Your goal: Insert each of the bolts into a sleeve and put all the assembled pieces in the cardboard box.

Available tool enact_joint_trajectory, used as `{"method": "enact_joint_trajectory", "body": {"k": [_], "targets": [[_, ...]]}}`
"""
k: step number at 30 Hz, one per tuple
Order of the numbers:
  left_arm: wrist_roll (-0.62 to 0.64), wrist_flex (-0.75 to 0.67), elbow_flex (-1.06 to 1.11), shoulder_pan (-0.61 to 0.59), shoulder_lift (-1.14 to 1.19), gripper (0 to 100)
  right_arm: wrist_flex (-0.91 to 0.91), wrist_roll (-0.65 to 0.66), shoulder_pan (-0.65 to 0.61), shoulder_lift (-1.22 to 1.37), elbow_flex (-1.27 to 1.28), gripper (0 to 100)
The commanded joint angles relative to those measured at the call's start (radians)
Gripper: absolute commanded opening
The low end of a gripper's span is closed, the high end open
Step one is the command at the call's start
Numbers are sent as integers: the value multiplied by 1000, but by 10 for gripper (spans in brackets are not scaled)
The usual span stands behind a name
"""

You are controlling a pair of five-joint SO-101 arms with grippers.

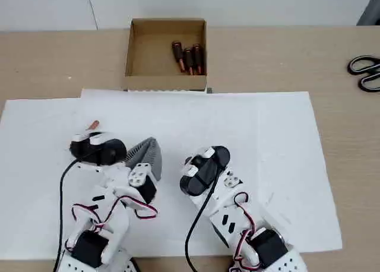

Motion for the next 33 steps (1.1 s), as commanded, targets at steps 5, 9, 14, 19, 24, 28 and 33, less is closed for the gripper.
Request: {"method": "enact_joint_trajectory", "body": {"k": [5, 9, 14, 19, 24, 28, 33], "targets": [[-95, 0, 130, -137, -6, 6, -41, 5, 162, -10, -51, 2], [-219, 41, 130, -209, -5, 7, -90, 78, 220, -1, -140, 2], [-359, 52, 130, -258, 2, 6, -216, 144, 325, 160, -227, 2], [-413, 129, 130, -255, -3, 6, -421, 146, 332, 513, -391, 2], [-414, 129, 130, -253, -3, 6, -547, 146, 358, 929, -663, 2], [-414, 129, 130, -253, -3, 6, -581, 146, 366, 1236, -913, 3], [-413, 129, 130, -255, -3, 6, -579, 149, 364, 1583, -1221, 3]]}}
